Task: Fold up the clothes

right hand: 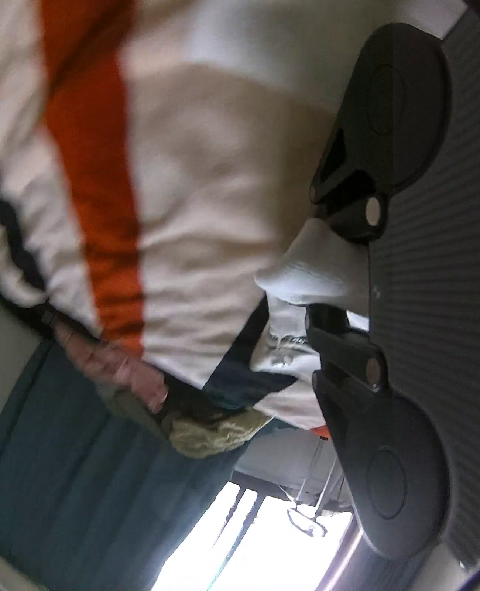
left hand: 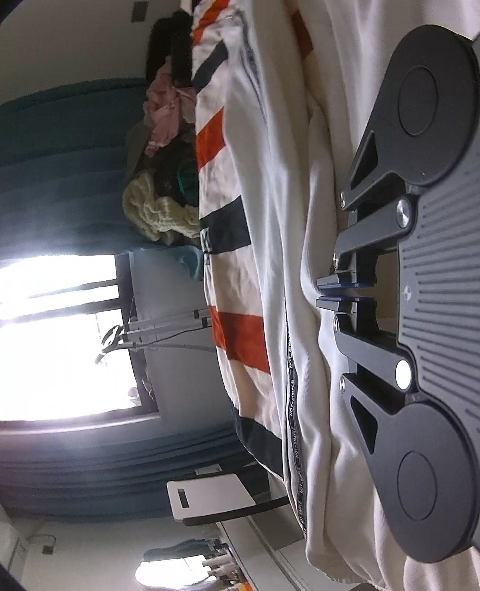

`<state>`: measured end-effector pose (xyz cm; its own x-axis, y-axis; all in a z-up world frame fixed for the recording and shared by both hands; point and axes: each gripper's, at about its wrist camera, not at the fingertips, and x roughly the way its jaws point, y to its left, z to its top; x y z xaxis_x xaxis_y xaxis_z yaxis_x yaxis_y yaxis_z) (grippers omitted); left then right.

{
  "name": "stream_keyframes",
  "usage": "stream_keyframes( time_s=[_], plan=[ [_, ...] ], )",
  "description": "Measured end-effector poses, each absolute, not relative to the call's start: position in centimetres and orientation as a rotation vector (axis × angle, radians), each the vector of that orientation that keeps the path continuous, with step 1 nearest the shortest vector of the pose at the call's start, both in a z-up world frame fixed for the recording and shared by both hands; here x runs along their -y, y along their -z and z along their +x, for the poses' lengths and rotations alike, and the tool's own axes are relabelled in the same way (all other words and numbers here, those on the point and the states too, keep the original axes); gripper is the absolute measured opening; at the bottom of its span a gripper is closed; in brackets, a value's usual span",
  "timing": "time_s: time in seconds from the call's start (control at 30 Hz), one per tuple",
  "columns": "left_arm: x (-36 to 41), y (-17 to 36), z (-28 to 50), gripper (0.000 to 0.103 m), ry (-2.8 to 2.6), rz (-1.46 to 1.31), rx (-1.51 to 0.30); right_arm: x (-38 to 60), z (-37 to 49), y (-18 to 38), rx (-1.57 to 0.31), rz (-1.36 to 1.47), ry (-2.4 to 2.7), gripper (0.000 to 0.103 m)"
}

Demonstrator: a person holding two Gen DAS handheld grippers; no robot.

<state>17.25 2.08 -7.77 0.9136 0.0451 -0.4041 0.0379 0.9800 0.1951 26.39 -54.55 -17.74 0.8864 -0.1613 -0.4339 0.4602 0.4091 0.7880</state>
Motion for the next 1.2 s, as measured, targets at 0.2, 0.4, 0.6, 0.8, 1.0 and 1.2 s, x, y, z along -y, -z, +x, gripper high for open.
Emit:
stream_keyframes(
  time_s=[0.2,0.4,0.6,0.8,1.0,1.2],
  plan=[
    [-1.4,8.5,17.1,0.004,0.05,0.227,-0.44,56.4,26.0,16.4,-0.233,0.999,0.447,0.008],
    [-0.8,9.3,16.9,0.004,0.108,0.22,-0.485,58.3,22.8,18.9,-0.301,0.97,0.549,0.008],
    [-1.1,9.0,16.6,0.006,0.132,0.162,-0.486,55.7,22.2,16.5,-0.414,0.774,0.577,0.014],
    [-0.9,7.5,15.6,0.03,0.175,0.117,-0.489,51.2,20.1,12.6,-0.496,0.542,0.491,0.094],
    [-1.3,5.2,13.2,0.062,0.181,0.046,-0.485,47.4,17.1,9.0,-0.494,0.494,0.411,0.093],
    [-2.2,2.4,10.1,0.081,0.127,0.008,-0.447,40.7,13.0,5.5,-0.503,0.349,0.269,0.093]
  ],
)
